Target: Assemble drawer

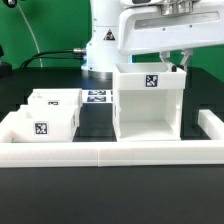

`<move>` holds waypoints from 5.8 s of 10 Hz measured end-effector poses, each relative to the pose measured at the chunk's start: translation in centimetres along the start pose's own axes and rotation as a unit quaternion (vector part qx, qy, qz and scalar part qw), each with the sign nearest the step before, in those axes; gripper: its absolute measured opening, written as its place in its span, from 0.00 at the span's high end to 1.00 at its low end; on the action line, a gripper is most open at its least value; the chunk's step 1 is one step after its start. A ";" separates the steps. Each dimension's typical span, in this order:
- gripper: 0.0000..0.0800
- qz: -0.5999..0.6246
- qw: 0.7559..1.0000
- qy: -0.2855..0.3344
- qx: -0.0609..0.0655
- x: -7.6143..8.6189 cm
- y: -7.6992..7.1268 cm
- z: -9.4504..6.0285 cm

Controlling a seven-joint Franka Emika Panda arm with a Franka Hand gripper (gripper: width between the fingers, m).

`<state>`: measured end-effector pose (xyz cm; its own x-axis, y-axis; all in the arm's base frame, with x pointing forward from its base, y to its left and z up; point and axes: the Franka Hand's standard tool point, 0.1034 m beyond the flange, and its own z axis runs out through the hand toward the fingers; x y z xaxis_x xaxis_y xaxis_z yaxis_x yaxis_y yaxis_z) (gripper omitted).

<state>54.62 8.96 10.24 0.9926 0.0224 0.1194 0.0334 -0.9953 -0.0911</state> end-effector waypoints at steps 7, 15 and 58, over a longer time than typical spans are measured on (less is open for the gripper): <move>0.95 0.057 0.998 0.018 0.005 2.1 -0.3 -0.1; 0.95 0.351 0.936 0.023 0.018 3.4 -1.2 -0.4; 0.19 0.372 0.927 -0.001 0.047 7.7 2.4 -2.7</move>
Offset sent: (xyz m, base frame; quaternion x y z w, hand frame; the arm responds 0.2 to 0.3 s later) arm 0.0000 0.0000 0.0000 0.0000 0.0000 0.0000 1.0000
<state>62.00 6.53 13.63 0.7448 -0.6671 -0.0133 -0.6511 -0.7223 -0.2332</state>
